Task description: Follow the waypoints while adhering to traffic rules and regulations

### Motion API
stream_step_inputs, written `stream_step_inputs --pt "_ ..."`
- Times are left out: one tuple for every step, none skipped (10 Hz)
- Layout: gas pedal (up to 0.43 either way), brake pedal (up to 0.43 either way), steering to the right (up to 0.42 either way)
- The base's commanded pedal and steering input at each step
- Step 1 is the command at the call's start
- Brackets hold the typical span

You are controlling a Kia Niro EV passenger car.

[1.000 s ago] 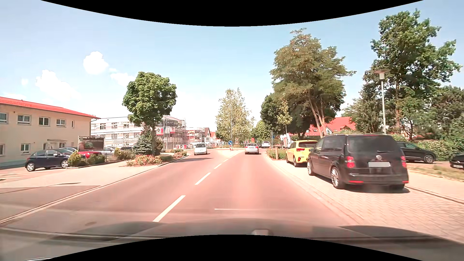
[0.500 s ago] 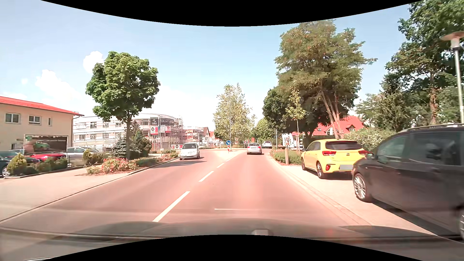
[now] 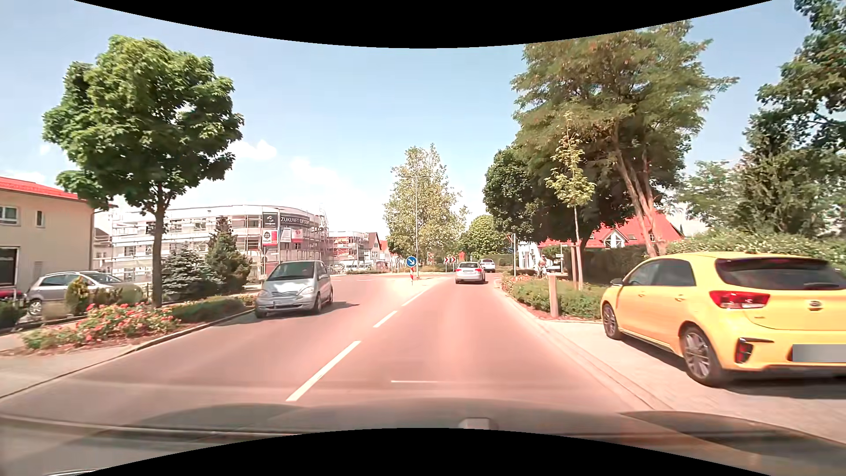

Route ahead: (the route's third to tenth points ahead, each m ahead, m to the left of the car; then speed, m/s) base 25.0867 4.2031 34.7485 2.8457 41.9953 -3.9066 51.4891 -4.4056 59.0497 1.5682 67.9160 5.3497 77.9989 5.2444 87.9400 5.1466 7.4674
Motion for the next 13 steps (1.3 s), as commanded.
stream_step_inputs --pt "0.138 0.000 -0.001" --pt "0.138 0.000 -0.001" --pt "0.138 0.000 -0.001" --pt "0.110 0.000 -0.001" --pt "0.098 0.000 -0.001" --pt "0.098 0.000 -0.001" --pt "0.098 0.000 -0.001" --pt "0.087 0.000 0.000" --pt "0.079 0.000 0.005" --pt "0.059 0.000 0.011" --pt "0.047 0.000 0.015" --pt "0.028 0.000 0.017" --pt "0.028 0.000 0.017"
